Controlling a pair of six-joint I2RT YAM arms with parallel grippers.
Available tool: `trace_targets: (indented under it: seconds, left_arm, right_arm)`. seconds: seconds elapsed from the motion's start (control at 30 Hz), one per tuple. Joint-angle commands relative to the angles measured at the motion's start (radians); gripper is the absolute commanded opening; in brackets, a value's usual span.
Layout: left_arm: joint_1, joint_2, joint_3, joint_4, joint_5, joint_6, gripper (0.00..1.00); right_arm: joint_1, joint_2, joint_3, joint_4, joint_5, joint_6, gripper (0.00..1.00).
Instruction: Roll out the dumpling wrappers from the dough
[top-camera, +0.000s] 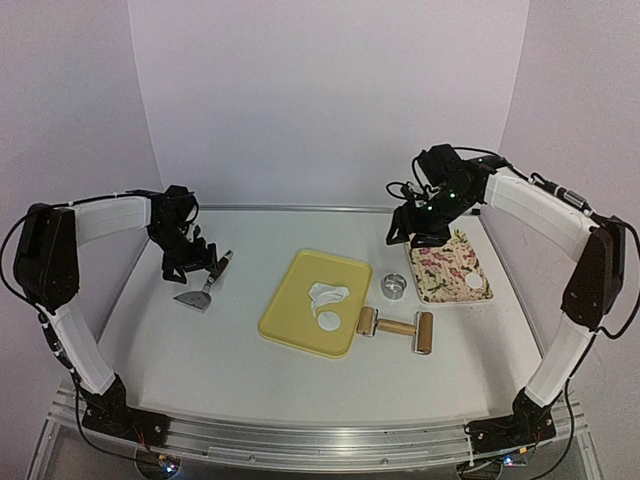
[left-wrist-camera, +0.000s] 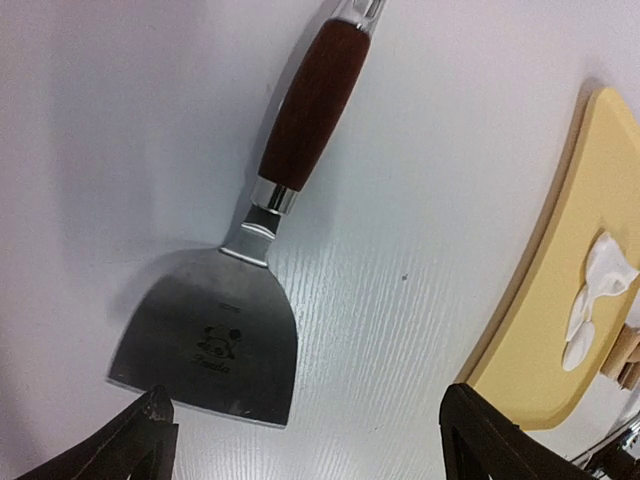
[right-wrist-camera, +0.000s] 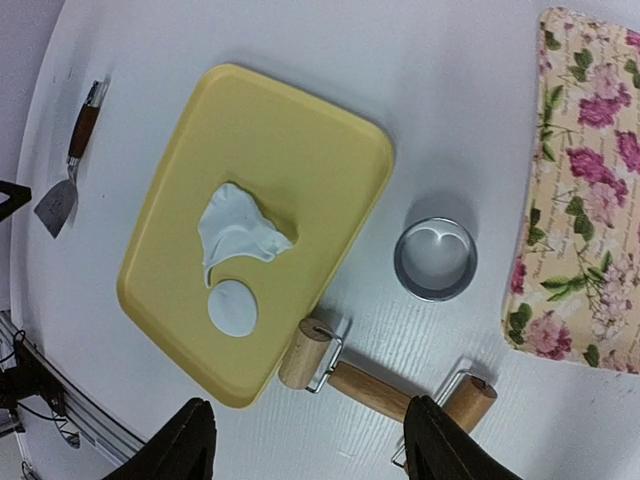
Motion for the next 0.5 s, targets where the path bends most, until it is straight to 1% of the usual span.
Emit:
trace_targets:
  seconds: [0.0, 0.07, 0.13, 0.2, 0.33, 0.47]
  left_arm:
    - [0.113, -0.163, -0.122, 0.081, -0.024, -0.182, 0.93]
    - [0.150, -0.233, -0.233, 0.154, 0.040, -0.279, 0.94]
    - [0.153, -0.274, -0.325, 0.224, 0.093, -0.370, 0.95]
    - [0.156, -0.287, -0.402, 0.301, 0.160, -0.428, 0.96]
    - [0.163, -0.272, -0.486, 0.457, 0.287, -0.484, 0.93]
    - [0.170, -0.254, -0.523, 0.505, 0.286, -0.522, 0.90]
  right_arm:
    - [0.034, 0.039, 0.059, 0.052, -0.047, -0.017, 0.65]
    - [0.043, 0.054, 0.067, 0.056, -0.050, -0.019, 0.65]
    - [0.047, 0.066, 0.073, 0.058, -0.051, -0.021, 0.65]
    - [0.050, 0.074, 0.080, 0.061, -0.054, -0.022, 0.65]
    - [0.052, 0.080, 0.089, 0.062, -0.055, -0.025, 0.65]
    - [0.053, 0.081, 0.091, 0.062, -0.056, -0.027, 0.65]
